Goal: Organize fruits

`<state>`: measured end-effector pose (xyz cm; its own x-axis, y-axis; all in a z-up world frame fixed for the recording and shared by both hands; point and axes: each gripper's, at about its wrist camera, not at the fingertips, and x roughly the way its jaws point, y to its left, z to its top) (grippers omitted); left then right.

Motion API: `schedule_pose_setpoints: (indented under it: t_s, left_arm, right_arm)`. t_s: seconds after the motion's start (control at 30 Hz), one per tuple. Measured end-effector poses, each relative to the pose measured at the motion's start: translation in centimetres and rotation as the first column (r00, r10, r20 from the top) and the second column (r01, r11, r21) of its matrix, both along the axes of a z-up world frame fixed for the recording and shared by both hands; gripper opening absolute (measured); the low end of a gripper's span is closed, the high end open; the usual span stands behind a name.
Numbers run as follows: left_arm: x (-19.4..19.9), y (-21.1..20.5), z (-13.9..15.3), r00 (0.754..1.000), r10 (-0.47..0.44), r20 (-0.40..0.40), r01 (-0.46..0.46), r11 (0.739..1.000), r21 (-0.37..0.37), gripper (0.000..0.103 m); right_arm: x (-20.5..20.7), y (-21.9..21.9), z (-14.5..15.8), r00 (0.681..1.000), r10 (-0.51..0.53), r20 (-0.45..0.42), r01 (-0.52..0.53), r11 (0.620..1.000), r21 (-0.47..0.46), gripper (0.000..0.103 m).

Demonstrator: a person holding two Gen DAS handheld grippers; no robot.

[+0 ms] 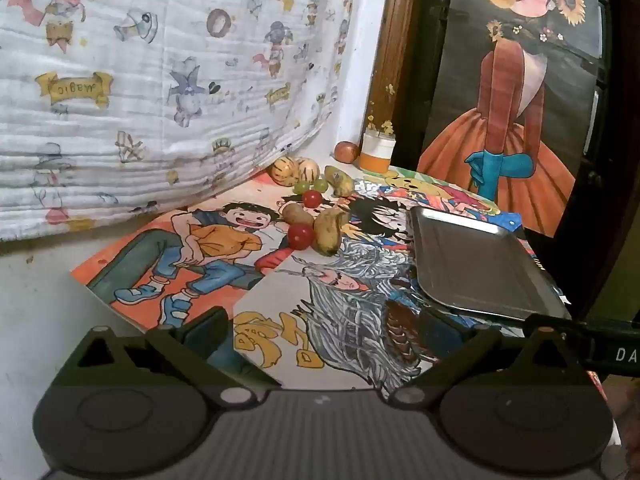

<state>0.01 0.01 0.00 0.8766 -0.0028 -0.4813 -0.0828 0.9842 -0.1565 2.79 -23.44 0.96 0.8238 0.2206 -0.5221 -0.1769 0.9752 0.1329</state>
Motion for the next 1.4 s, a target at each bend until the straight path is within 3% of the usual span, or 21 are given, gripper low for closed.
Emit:
schedule_pose_setpoints:
  t_s: [1.4]
  left_arm:
    - [-0.01,0.06,-0.4,1.0,-0.021,-0.016,0.022,1.0,0.004,0.103]
  right_arm:
    - [0.2,0.26,-0.48,0.999,-0.001,-0.039,0.001,1.0,-0.003,0.103]
